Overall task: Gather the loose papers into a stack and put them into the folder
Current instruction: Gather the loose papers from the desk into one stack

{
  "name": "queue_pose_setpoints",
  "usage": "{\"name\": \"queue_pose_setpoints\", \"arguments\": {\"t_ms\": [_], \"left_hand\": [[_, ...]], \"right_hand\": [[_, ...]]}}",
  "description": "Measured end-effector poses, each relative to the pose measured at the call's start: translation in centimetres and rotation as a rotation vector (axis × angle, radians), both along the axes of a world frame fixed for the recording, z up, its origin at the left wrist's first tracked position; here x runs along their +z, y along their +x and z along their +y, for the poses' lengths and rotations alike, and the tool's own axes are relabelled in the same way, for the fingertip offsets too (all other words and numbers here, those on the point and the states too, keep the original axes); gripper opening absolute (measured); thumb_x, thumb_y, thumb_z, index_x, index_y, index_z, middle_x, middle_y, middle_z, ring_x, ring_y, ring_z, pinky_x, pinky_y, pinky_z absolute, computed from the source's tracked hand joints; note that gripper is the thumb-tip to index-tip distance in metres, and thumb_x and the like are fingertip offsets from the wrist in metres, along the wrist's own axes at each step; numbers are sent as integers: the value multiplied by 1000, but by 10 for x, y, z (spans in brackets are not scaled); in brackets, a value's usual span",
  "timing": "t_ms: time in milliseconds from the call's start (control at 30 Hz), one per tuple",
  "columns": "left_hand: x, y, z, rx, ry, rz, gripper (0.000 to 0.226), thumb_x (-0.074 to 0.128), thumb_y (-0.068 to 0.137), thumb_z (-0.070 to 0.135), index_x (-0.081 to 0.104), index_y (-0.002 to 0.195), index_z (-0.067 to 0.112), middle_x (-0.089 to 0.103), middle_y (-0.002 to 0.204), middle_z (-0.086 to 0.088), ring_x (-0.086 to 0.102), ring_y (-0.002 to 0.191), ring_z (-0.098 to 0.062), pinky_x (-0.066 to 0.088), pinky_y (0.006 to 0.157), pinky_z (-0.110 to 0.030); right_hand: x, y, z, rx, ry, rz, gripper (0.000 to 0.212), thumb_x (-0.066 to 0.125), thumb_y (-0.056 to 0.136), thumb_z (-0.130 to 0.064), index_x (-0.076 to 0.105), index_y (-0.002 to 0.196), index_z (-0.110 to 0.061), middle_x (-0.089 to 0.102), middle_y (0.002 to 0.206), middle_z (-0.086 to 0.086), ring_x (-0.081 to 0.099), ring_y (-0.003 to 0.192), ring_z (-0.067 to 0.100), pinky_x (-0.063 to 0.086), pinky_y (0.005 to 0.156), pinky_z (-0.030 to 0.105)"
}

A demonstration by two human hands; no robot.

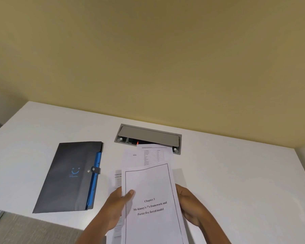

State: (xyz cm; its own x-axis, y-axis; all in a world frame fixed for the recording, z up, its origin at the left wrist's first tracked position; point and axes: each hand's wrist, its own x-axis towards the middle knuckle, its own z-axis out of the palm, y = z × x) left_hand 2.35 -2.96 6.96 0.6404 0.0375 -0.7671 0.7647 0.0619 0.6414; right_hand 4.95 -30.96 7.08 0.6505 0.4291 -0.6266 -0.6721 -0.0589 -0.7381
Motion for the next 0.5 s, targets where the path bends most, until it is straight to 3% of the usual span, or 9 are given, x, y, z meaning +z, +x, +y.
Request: {"name": "queue_pose_setpoints", "arguments": {"t_ms": [100,167,200,233,300,400,500], "left_hand": [[-8,-4,8,-15,79,-1,18,69,100,33,56,112,35,64,114,14,53,118,-20,40,109,-49],[-16,-10,15,30,164,-14,25,70,99,32,57,121,27,67,120,3,57,121,-28,45,106,-53],[-21,-14,19,70,187,-19,30,70,99,29,59,126,21,69,121,-3,61,119,-31,50,103,-54],[-25,-18,24,113,204,-20,33,70,99,26,61,130,16,72,119,-7,66,114,-33,55,98,-54],[-34,-29,35,202,230,8,34,71,99,22,63,131,13,75,116,-12,71,106,-37,60,92,-57],[-42,-44,52,330,215,53,26,69,100,15,68,126,11,80,112,-15,76,102,-41,60,94,-60],[-38,-53,61,413,214,44,15,69,100,11,71,114,13,83,101,-9,79,91,-34,65,71,-41]], "right_hand": [[-3,6,4,19,-52,20,39,53,107,-52,69,138,-35,75,137,-2,72,125,17,54,109,42],[-7,12,4,-1,-182,-25,56,42,99,-75,75,126,-38,81,120,-6,76,97,10,57,82,30],[-14,14,4,-30,-291,-90,61,43,92,-81,78,116,-37,81,109,-4,76,85,10,58,73,31],[-20,17,2,-46,-433,-196,58,50,88,-81,77,109,-35,80,104,-4,76,82,12,61,73,35],[-40,23,-5,71,-739,-456,45,68,92,-63,68,123,-31,72,121,-8,72,109,15,60,95,42],[-60,35,-13,395,-925,-649,86,79,91,-43,36,162,-20,39,166,-2,38,154,21,37,123,37],[-71,48,-14,617,-1011,-751,110,77,92,-39,4,170,-16,3,179,0,4,166,23,12,134,48]]}}
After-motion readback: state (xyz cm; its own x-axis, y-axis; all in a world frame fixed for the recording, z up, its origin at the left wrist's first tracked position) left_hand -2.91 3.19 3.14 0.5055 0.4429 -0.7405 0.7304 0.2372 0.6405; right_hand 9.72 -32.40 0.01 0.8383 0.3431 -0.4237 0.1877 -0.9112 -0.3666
